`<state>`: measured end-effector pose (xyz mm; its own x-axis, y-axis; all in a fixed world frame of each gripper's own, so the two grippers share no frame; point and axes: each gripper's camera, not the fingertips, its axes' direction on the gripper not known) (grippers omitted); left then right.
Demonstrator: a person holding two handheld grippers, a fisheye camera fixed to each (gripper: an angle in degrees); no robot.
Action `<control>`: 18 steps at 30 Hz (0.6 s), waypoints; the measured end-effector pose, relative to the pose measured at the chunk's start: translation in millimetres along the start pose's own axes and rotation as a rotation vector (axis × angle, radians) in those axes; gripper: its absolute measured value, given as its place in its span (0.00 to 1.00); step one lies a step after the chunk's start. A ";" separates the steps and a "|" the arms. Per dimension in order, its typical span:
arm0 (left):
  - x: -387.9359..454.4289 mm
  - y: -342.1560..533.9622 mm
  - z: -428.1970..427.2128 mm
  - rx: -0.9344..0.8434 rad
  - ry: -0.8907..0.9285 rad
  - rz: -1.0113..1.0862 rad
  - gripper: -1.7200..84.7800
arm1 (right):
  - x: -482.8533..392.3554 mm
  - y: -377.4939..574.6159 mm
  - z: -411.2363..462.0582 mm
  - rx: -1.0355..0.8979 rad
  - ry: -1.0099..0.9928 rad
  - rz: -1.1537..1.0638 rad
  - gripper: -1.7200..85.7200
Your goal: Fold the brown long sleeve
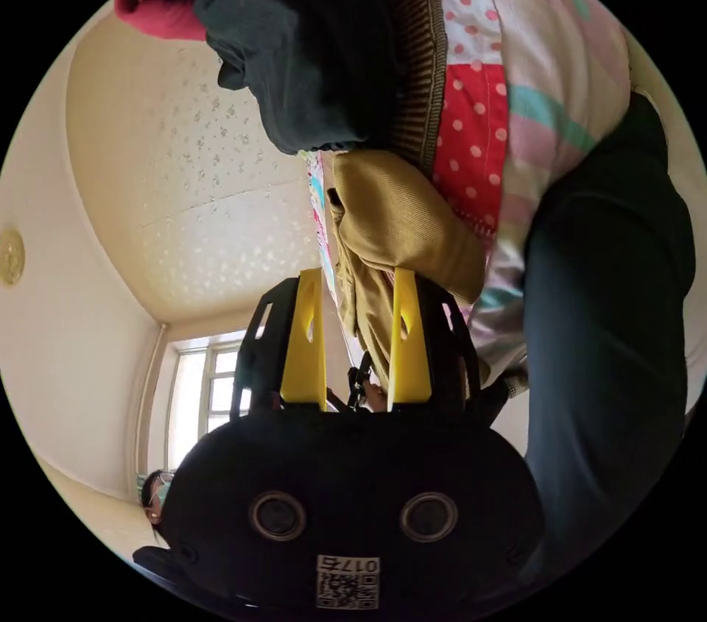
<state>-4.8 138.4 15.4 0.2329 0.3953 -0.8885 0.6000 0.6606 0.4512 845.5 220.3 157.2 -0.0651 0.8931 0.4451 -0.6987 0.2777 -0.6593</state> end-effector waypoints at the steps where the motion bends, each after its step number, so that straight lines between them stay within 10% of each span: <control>1: 0.7 0.5 0.8 0.000 -0.001 0.000 0.08 | -0.6 0.8 0.4 -0.015 -0.037 0.037 0.17; 18: 12.4 6.3 10.7 0.001 -0.003 0.002 0.08 | -36.6 6.9 -45.2 0.287 -0.056 -0.003 0.06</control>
<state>10.0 140.6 6.3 0.2361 0.3944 -0.8881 0.6001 0.6596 0.4525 875.2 205.6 109.0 -0.0965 0.8693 0.4848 -0.8713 0.1616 -0.4633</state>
